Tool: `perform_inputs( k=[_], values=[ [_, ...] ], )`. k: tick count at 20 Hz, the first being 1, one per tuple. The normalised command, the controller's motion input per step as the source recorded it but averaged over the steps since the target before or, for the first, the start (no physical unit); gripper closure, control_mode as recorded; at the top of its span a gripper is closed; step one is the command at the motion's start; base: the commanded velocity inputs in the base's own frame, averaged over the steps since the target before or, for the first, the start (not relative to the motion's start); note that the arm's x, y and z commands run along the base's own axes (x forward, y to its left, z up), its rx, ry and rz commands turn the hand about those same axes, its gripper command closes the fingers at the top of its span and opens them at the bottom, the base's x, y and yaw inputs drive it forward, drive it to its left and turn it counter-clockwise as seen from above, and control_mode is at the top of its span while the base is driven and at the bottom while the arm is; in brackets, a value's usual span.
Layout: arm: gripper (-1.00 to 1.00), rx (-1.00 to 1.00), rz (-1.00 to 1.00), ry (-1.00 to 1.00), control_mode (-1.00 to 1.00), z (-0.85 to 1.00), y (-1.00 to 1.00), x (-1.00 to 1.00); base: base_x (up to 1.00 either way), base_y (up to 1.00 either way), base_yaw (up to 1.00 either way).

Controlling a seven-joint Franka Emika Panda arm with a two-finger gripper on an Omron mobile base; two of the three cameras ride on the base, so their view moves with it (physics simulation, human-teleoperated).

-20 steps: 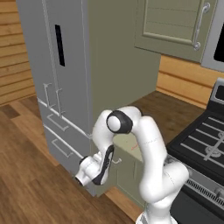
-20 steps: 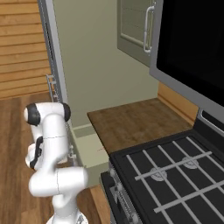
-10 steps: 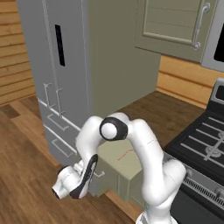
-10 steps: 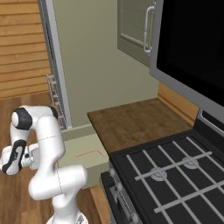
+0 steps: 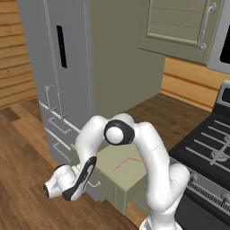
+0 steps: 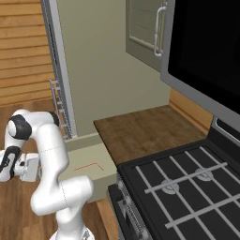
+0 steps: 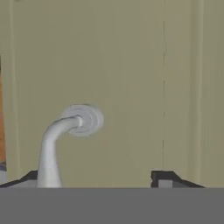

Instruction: Take a straw from the drawer in front and place it inside the glass cup on the dining counter.

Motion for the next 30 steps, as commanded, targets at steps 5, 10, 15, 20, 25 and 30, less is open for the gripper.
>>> perform_inputs(
  k=[5,10,15,20,25,30],
  values=[
    [-1.00,0.60,0.00,0.48,-1.00,0.39,-0.07,-0.28,0.00,0.00,0.00],
    [-1.00,0.58,0.00,0.43,-1.00,-0.12,0.00,-0.11,0.00,0.00,0.00],
    [-1.00,0.59,0.00,0.17,-1.00,0.25,-0.08,-0.37,0.00,0.00,0.00],
    [-1.00,0.39,0.00,-0.02,-1.00,1.00,-0.41,-0.56,0.00,0.00,0.00],
    [-1.00,0.26,0.00,0.01,-1.00,1.00,-0.72,0.05,0.00,0.00,0.00],
    [-1.00,0.20,0.00,0.14,-1.00,0.75,-0.84,0.61,0.00,0.00,0.00]
  ],
)
